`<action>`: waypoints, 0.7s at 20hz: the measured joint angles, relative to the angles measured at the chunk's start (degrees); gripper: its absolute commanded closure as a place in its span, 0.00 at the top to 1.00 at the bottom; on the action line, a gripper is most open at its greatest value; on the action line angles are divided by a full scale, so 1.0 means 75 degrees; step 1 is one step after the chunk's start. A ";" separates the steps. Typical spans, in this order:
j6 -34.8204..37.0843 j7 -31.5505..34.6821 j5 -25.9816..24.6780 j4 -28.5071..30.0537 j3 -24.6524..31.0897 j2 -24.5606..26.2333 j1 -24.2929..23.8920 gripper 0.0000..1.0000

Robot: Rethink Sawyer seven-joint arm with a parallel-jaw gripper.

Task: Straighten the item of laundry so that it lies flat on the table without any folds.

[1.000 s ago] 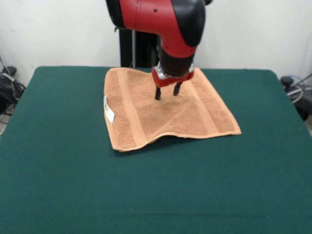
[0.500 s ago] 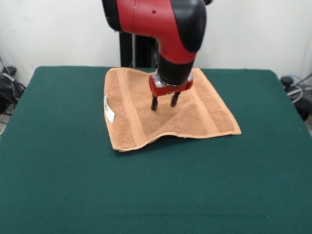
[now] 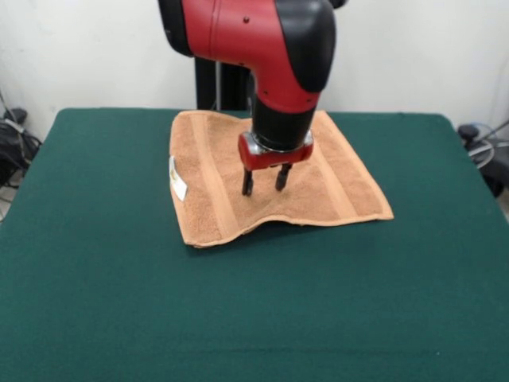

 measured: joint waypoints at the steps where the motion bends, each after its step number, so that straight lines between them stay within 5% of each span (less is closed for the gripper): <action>1: 0.0000 0.0000 0.0017 -0.0009 0.0001 0.0003 -0.0002 1.00; 14: -0.0484 0.0000 0.0042 0.0091 -0.0011 0.0144 -0.0072 1.00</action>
